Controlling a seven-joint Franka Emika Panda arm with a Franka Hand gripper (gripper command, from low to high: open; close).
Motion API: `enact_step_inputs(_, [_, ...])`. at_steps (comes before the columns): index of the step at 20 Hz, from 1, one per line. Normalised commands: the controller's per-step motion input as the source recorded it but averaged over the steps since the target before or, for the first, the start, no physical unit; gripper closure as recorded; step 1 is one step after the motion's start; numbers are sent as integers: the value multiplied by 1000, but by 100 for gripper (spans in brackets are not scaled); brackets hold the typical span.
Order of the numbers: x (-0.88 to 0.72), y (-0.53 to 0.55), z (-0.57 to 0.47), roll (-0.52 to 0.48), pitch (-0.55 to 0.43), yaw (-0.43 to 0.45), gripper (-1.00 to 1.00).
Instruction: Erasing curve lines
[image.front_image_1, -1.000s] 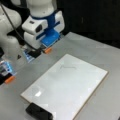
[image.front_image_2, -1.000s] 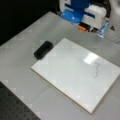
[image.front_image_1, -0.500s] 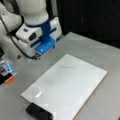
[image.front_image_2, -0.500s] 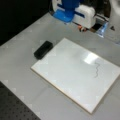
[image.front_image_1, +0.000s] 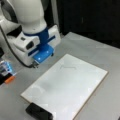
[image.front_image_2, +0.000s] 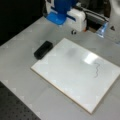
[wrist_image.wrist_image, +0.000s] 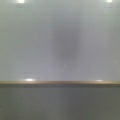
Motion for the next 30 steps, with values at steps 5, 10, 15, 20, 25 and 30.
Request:
enact_step_inputs(5, [141, -499, 41, -14, 118, 233, -100])
enact_step_inputs(10, [132, -462, 44, -15, 102, 244, -100])
enact_step_inputs(15, [115, -343, -4, -55, 64, 168, -100])
enact_step_inputs(20, [163, -266, -27, -92, 35, 156, -100])
enact_step_inputs(25, [225, -300, 49, -67, 71, 208, -100])
enact_step_inputs(30, [344, -343, 4, -10, 107, 258, -100])
